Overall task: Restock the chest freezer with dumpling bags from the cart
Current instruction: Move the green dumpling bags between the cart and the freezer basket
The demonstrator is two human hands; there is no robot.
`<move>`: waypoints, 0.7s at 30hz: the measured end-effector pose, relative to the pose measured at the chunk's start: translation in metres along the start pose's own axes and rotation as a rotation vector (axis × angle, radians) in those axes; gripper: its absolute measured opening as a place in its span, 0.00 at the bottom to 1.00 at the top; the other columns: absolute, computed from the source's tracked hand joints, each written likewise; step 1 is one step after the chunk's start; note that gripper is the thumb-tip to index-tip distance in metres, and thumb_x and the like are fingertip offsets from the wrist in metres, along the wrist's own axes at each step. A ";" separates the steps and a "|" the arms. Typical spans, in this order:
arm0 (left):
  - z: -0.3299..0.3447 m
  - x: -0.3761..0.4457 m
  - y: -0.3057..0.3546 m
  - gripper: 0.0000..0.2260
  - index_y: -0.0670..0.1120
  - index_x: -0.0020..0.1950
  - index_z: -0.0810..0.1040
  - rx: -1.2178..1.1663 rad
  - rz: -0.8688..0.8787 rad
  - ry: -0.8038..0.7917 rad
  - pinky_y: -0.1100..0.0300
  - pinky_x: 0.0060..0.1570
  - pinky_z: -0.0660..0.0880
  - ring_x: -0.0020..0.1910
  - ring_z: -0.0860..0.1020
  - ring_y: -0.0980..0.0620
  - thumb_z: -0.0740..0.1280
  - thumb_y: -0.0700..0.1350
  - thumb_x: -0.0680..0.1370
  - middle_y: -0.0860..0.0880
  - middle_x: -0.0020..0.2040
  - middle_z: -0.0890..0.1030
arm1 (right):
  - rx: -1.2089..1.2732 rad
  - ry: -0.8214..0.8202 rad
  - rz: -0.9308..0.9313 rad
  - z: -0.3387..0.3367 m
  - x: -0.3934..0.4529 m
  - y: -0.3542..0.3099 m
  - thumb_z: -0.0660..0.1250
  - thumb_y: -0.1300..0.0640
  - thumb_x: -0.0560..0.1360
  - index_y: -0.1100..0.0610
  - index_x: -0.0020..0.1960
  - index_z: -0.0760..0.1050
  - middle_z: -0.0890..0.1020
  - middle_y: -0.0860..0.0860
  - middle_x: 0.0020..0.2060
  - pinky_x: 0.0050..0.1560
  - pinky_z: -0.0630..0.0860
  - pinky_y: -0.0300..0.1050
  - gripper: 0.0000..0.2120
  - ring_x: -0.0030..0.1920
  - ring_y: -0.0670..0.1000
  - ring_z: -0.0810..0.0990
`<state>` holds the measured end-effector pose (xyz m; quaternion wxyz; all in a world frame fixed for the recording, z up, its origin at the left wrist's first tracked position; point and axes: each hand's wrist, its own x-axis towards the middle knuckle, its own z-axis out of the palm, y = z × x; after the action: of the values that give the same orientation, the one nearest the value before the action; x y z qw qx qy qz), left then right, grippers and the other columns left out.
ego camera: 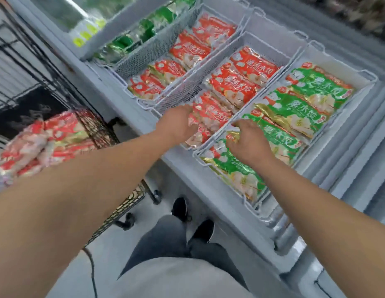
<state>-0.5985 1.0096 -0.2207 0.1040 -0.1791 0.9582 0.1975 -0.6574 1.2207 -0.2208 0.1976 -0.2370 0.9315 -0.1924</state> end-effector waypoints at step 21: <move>0.010 -0.293 -0.335 0.24 0.43 0.69 0.74 -0.320 -0.666 0.134 0.49 0.59 0.76 0.62 0.77 0.41 0.68 0.54 0.77 0.41 0.64 0.79 | -0.175 -0.371 -0.510 0.220 -0.066 -0.310 0.69 0.57 0.74 0.58 0.67 0.73 0.76 0.56 0.62 0.59 0.72 0.47 0.22 0.61 0.57 0.76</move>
<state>-0.2007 0.8146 -0.2655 0.0701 -0.5075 0.8091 0.2879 -0.3895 0.9440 -0.2487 0.2880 -0.5100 0.8032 -0.1083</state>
